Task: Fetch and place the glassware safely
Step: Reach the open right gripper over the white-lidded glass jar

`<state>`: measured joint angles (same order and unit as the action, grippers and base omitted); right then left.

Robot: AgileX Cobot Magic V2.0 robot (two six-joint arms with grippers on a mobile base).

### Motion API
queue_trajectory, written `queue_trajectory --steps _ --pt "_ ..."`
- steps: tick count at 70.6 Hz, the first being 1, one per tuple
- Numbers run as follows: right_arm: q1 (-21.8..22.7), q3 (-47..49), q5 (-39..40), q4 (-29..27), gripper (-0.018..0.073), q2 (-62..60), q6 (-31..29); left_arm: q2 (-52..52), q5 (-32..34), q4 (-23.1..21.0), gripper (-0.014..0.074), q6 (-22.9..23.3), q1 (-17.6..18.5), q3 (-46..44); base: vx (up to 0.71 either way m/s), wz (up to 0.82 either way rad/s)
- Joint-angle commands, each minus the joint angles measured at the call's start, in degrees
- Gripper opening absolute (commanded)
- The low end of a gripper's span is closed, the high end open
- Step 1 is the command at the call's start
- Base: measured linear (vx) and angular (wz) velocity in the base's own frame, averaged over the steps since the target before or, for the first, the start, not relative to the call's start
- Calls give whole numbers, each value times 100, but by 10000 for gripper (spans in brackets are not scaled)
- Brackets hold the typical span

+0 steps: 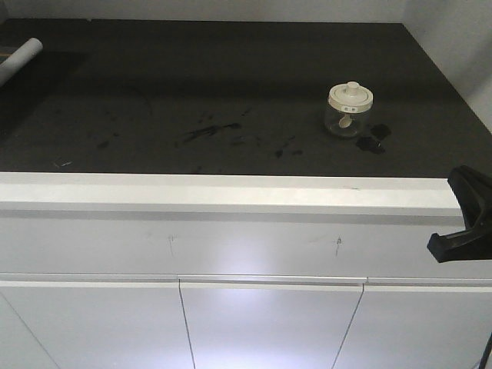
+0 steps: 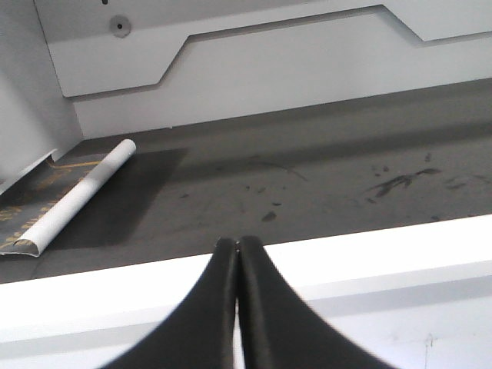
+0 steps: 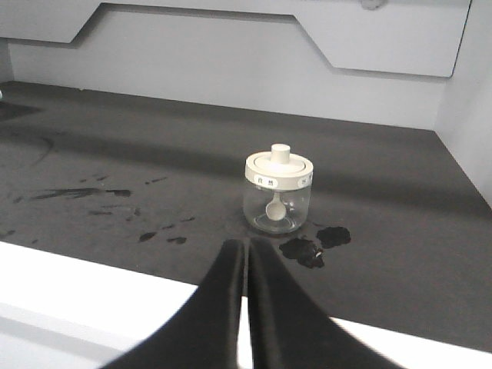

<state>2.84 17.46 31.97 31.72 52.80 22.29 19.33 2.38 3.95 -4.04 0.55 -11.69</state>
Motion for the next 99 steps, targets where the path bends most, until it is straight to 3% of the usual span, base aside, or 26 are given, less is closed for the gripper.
queue_trajectory --steps 1,49,62,81,99 --pt "25 134 470 -41 -1 -54 -9 -103 399 -59 -7 61 33 -102 0 0" --pt "25 532 774 -66 20 422 -13 -101 384 -59 -7 61 33 -102 0 0" --pt "25 1398 774 -55 130 1316 -19 -101 384 -59 -7 61 33 -102 0 0" --pt "25 2914 955 28 416 3041 -19 -101 384 -59 -7 61 33 -102 0 0" --pt "25 4341 1259 47 449 4587 -19 -101 384 -59 -7 61 33 -102 0 0"
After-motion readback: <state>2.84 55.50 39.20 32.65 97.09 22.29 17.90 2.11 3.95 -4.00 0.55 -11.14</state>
